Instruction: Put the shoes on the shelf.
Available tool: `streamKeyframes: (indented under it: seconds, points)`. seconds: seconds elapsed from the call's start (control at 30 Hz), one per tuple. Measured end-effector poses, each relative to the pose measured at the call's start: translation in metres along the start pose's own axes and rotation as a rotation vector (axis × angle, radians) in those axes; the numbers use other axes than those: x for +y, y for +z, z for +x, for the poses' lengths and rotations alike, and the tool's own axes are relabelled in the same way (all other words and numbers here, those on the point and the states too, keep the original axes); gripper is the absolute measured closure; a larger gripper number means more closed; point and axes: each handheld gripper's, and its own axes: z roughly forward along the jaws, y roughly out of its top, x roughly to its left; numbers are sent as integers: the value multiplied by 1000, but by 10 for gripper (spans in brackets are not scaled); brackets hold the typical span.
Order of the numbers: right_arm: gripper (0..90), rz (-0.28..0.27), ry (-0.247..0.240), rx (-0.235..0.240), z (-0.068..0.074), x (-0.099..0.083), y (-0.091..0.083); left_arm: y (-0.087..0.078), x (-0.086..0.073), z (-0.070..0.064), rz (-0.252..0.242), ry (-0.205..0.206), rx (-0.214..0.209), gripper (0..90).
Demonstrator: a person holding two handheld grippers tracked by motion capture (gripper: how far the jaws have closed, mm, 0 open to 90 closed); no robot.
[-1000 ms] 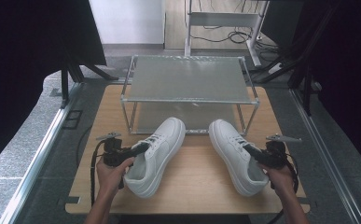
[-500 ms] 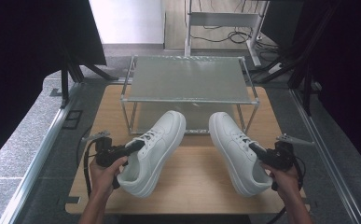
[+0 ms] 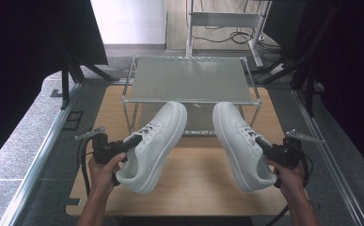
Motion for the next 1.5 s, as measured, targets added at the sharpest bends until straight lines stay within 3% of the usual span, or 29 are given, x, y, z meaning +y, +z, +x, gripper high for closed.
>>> streamKeyframes:
  seconds: [0.33,0.57,0.77,1.13,1.37,1.5]
  points:
    - [869,-36,-27,32,15,40,6,14,34,-9,-34,6,-17,835]
    - [869,-53,-54,30,23,64,10,19,54,-19,-55,42,3,834]
    - [869,-50,-68,19,29,78,14,25,67,-22,-77,32,4,835]
    - [869,-71,-78,31,39,106,20,30,85,-25,-88,22,7,834]
    - [869,-55,-117,32,51,133,27,38,109,-22,-84,28,47,835]
    - [869,-65,-99,14,52,145,35,45,122,-18,-76,23,60,835]
